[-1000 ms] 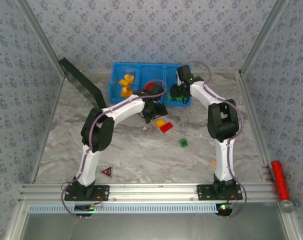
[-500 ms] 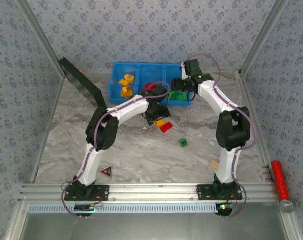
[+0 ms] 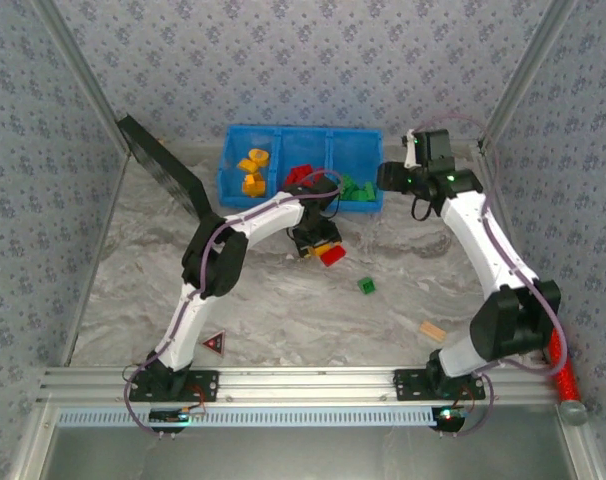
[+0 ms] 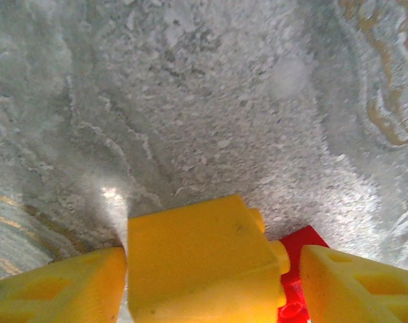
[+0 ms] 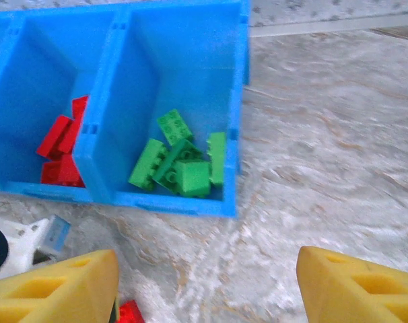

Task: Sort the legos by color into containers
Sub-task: Pick up the lego from the center of the table, then place the lego in the container.

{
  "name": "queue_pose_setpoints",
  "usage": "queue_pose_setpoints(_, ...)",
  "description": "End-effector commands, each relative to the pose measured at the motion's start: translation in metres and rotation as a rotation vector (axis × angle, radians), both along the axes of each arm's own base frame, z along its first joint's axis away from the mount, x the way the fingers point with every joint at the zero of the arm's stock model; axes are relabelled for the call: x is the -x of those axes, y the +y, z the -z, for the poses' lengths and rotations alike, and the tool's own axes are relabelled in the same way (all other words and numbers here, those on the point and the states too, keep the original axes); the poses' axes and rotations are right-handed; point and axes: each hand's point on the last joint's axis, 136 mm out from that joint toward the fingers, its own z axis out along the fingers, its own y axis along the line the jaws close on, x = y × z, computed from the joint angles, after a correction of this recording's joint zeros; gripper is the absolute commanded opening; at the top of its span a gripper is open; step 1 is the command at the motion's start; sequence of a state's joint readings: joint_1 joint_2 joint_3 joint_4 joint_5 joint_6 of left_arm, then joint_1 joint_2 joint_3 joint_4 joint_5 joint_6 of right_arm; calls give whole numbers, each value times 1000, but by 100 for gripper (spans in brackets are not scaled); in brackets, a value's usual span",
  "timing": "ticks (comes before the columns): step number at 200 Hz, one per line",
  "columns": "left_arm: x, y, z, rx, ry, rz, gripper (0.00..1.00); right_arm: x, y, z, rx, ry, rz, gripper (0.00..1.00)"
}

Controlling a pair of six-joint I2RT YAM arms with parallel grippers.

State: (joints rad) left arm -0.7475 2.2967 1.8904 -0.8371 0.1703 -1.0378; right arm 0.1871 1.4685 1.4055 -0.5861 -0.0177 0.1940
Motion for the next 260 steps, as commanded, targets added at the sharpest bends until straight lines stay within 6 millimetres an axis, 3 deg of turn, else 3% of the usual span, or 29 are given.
queue_pose_setpoints(1,23,13,16,-56,98,36,66,32,-24,7,29,68,65,72)
queue_pose_setpoints(50,39,57,19,-68,130,20,42,81,-62,15,3,143,169,72)
queue_pose_setpoints(99,35,96,-15,-48,72,45,29,119,-63,44,-80,296,222,73)
queue_pose_setpoints(103,34,99,-20,-48,61,49,27,126,-63,56,-87,331,229,73)
queue_pose_setpoints(123,28,113,-40,-43,5,56,23,138,-57,69,-146,372,258,73)
queue_pose_setpoints(152,12,131,-78,-21,-102,53,22,161,-34,110,-254,485,260,73)
queue_pose_setpoints(184,-19,155,-128,-42,-253,52,22,182,10,150,-289,546,153,74)
queue_pose_setpoints(221,-62,182,-175,-115,-425,47,22,186,47,169,-187,489,-1,79)
queue_pose_setpoints(260,-114,199,-194,-190,-509,30,23,186,64,179,-40,417,-158,80)
